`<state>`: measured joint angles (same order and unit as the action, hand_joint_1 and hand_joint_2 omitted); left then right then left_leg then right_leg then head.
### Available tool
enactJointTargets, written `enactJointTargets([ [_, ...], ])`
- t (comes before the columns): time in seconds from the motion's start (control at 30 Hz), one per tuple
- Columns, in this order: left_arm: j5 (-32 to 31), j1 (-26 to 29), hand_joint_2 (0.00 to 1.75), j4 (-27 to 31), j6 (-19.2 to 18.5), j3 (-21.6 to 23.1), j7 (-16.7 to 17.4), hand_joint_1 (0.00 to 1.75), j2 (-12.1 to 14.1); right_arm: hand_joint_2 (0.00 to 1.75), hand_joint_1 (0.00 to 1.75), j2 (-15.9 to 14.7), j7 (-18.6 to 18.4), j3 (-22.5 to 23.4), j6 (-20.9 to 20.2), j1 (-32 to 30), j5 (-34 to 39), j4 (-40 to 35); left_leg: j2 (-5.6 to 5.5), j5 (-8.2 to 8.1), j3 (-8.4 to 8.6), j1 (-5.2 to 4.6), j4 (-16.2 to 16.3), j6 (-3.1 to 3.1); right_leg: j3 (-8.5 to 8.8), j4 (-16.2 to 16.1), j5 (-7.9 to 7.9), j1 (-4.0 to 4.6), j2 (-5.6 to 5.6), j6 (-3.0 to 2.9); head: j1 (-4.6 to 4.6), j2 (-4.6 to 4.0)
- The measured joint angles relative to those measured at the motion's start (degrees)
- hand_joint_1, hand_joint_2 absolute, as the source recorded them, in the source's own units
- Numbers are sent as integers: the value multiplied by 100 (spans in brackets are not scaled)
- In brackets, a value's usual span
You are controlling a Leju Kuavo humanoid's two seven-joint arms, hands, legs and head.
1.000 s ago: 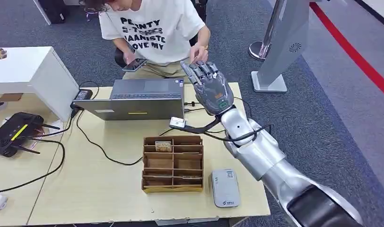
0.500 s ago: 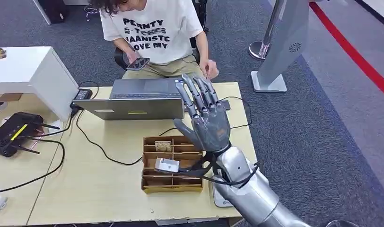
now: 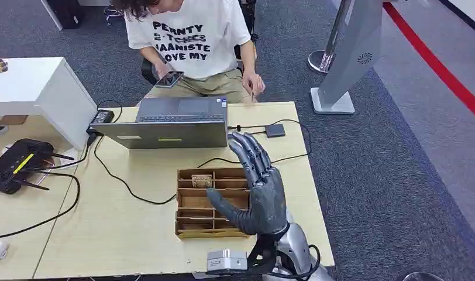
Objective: Pass the card to the sensor for recognition and then transmit it.
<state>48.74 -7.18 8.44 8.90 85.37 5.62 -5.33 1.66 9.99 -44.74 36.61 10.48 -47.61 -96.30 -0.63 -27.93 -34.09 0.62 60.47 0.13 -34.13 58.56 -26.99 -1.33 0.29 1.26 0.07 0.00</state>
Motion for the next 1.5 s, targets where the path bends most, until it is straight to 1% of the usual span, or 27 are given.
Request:
enactJointTargets([
  [0.03, 11, 4, 0, 0, 2, -15, -7, 0, 0, 175, 141, -29, 2, -2, -35, -44, 14, -2, 0, 0, 0, 0, 0, 0, 0, 0, 1, 0, -1, 0, 0, 0],
  [0.07, 22, 6, 0, 0, 2, -20, -7, 0, 2, 175, 134, -37, -15, -4, -114, -102, -33, -2, 0, 0, 0, 0, 0, 0, 1, 0, 1, 0, -1, 0, 2, 0],
  [0.13, 28, 8, 0, 0, 2, -20, -7, 0, 4, 175, 66, -46, -65, -26, -252, -190, -131, 0, 0, 1, 0, 0, 0, 0, 0, 0, 2, 0, 0, 0, -2, 0],
  [0.2, 33, 8, 0, 0, 2, -22, -7, 0, 4, 175, 52, -61, -129, -55, -355, -217, -185, 13, 0, 1, 0, 0, 0, 0, 0, 1, 3, 0, 0, -1, -2, 0],
  [0.27, 33, 8, 0, 0, 0, -22, -7, 0, 4, 175, 49, -75, -216, -68, -466, -215, -249, 48, 0, 2, 0, 0, 0, 1, 1, 1, 3, 0, 0, -1, 0, 0],
  [0.33, 31, 8, 0, 0, -7, -22, -7, 0, 4, 175, 52, -83, -280, -83, -556, -205, -303, 101, 0, 2, 0, 0, 0, 0, 1, 2, 3, 0, 0, -1, 0, 0],
  [0.37, 31, 8, 0, 0, -13, -20, -7, 0, 4, 175, 59, -88, -332, -103, -606, -184, -349, 157, 0, 2, 0, 0, 0, 0, 1, 2, 3, 0, 0, -1, -2, 0],
  [0.43, 28, 7, 0, 0, -22, -20, -4, 0, 4, 175, 59, -96, -407, -118, -671, -139, -433, 261, 0, 2, 0, 0, 0, 0, 1, 2, 2, 0, 0, -1, 0, 0],
  [0.47, 20, 7, 0, 0, -28, -20, -4, 0, 4, 175, 63, -99, -444, -129, -682, -113, -496, 322, 0, 2, -1, 0, 0, 0, 1, 2, 2, 0, 0, -1, 0, 0],
  [0.5, 15, 7, 0, 0, -33, -20, 0, 0, 4, 175, 56, -101, -470, -142, -695, -80, -540, 374, 0, 2, -1, 0, 0, 0, 1, 2, 2, 0, 0, -1, 0, 0],
  [0.63, -11, 5, 0, 0, -70, -20, 33, 0, 4, 175, 56, -103, -623, -199, -857, 105, -692, 675, 0, 2, -1, 0, 0, 1, 1, 1, 3, 0, 0, -1, 0, 0],
  [0.7, -42, 5, 0, 0, -90, -20, 37, 0, 4, 175, 66, -103, -695, -223, -955, 206, -714, 834, 0, 2, -1, 0, 0, 1, 1, 1, 3, 0, 0, 0, 0, 0],
  [0.77, -57, 5, 0, 0, -103, -20, 42, 0, 4, 175, 70, -103, -747, -247, -1010, 289, -732, 990, 0, 2, -1, 0, 0, 1, 2, 1, 3, 0, -1, 0, 0, 0],
  [0.8, -61, 5, 0, 0, -109, -20, 46, 0, 4, 175, 96, -101, -760, -254, -1043, 340, -736, 1065, 0, 2, -1, 0, 0, 1, 2, 2, 3, 0, -1, 0, 0, 0],
  [0.87, -79, 3, 0, 0, -120, -20, 46, 0, 4, 175, 96, -101, -780, -295, -1091, 453, -738, 1249, 0, 3, 0, 0, 0, 1, 2, 2, 4, 0, 0, 0, -2, 0],
  [0.93, -88, 3, 0, 0, -122, -20, 48, 0, 4, 175, 103, -99, -817, -315, -1141, 523, -738, 1391, -1, 3, -1, 0, 0, 1, 2, 2, 4, 0, -2, 0, -2, 0],
  [0.97, -92, 3, 0, 0, -129, -20, 53, 0, 4, 175, 124, -96, -826, -326, -1172, 558, -738, 1456, -1, 3, -1, 0, 0, 1, 2, 2, 4, 0, -1, 0, -2, 0],
  [1.0, -92, 3, 0, 0, -136, -20, 59, 0, 4, 175, 131, -96, -841, -332, -1196, 586, -740, 1525, -1, 3, -1, 0, 0, 1, 2, 2, 4, 0, -1, 0, 0, 0],
  [1.03, -92, 2, 0, 0, -138, -20, 68, 0, 4, 175, 127, -96, -872, -339, -1207, 619, -738, 1595, -1, 3, -1, 0, 0, 1, 2, 2, 4, 0, -1, 0, 0, 0],
  [1.07, -90, 2, 0, 0, -142, -20, 74, 0, 4, 175, 129, -96, -889, -341, -1216, 653, -738, 1657, -1, 3, -1, 0, 0, 1, 2, 2, 4, 0, -1, 0, 0, 0],
  [1.13, -83, 2, 0, 0, -151, -17, 79, 0, 4, 175, 119, -96, -944, -345, -1231, 696, -738, 1775, -1, 2, -1, 0, 0, 1, 2, 2, 3, 0, -1, 0, 0, 0],
  [1.17, -79, 2, 0, 0, -153, -17, 79, 0, 4, 175, 120, -96, -946, -345, -1242, 714, -741, 1819, -1, 2, -1, 0, 0, 1, 1, 1, 3, 0, -1, 0, 0, 0],
  [1.2, -70, 2, 0, 0, -155, -17, 79, 0, 4, 175, 117, -96, -987, -345, -1248, 722, -764, 1882, -1, 2, -1, 0, 0, 1, 1, 1, 3, 0, -1, 0, -2, 0],
  [1.27, -55, 3, 0, 0, -157, -17, 79, 0, 4, 175, 124, -96, -1036, -341, -1242, 722, -782, 1954, -1, 2, -1, 0, 0, 1, 1, 1, 3, 0, -1, 0, 0, 0],
  [1.3, -46, 3, 0, 0, -157, -17, 79, 0, 4, 175, 119, -96, -1053, -335, -1237, 722, -808, 1987, 0, 2, -1, 0, 0, 1, 0, 1, 3, 0, -1, 0, 0, 0],
  [1.43, -20, 3, 0, 0, -160, -17, 81, 0, 4, 175, 120, -96, -1119, -293, -1231, 715, -883, 2109, 0, 2, -1, 0, 0, 1, 0, 1, 3, 0, 0, 0, 0, 0],
  [1.5, 9, 3, 0, 0, -160, -17, 81, 0, 4, 175, 106, -101, -1130, -256, -1231, 705, -902, 2125, 0, 2, 0, 0, 0, 1, -1, 1, 3, 0, 0, 0, -2, 0],
])
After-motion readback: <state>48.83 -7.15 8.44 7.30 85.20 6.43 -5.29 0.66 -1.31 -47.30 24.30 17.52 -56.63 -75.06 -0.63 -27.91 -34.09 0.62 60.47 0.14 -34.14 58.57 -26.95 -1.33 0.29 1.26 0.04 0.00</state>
